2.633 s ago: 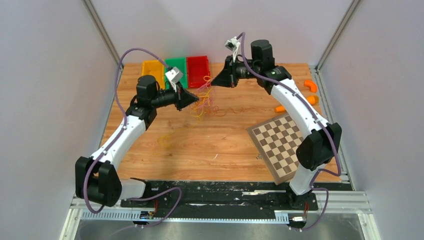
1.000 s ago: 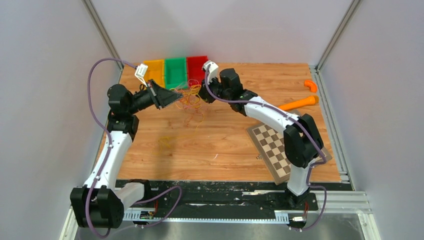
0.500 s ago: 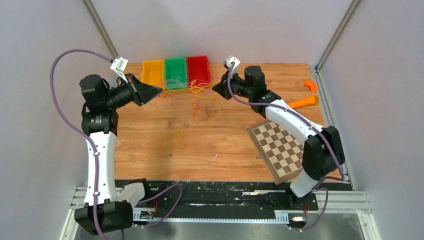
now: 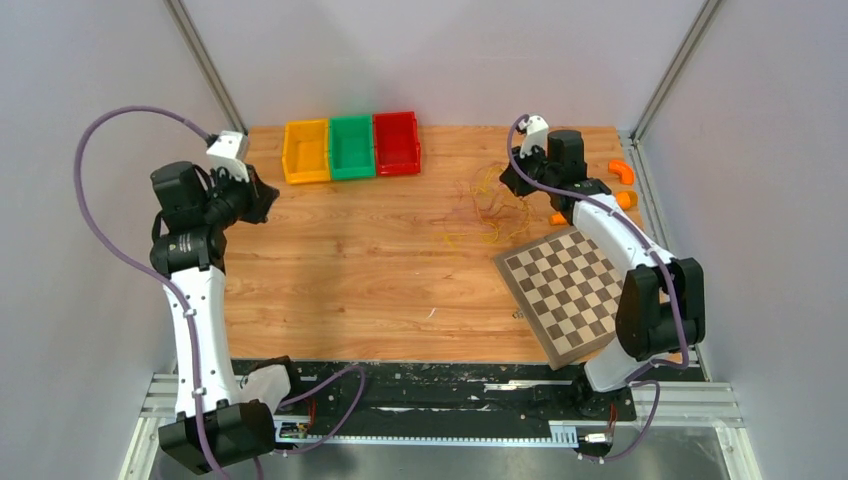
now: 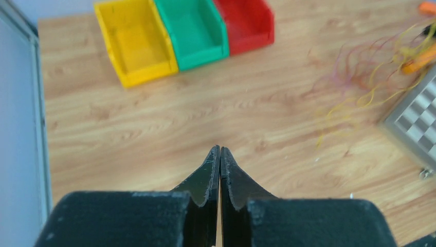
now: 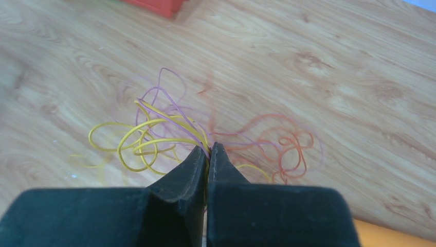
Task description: Untangle the cables
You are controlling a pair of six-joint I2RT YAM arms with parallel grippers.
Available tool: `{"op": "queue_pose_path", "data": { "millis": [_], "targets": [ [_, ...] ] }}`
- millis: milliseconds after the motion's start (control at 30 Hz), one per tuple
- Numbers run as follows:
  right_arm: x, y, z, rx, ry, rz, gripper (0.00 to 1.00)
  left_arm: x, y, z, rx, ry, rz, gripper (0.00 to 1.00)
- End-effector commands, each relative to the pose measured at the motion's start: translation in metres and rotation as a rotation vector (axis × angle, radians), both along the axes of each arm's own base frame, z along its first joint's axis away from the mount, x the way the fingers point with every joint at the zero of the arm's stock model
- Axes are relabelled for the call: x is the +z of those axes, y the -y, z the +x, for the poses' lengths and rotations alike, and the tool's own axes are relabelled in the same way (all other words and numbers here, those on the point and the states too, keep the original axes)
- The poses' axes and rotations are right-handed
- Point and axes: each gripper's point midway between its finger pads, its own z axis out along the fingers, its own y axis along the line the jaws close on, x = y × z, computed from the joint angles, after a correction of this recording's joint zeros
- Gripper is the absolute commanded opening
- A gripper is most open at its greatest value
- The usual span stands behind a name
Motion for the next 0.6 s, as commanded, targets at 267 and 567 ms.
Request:
{"op": "queue_pose_path", "data": {
  "millis": [267,567],
  "targets": [
    [0.167,-0.122,-0.082,0.575,0.218,0.291,0.0,-0.057,0.069,-0.017,-0.464,0.086,-0.095,1.0],
    [0.254,-0.185,-0.153,0.826,0.349,0.383,0.0,-0.076,0.155,0.002,-0.679,0.193,-0.079,1.0]
  ]
}}
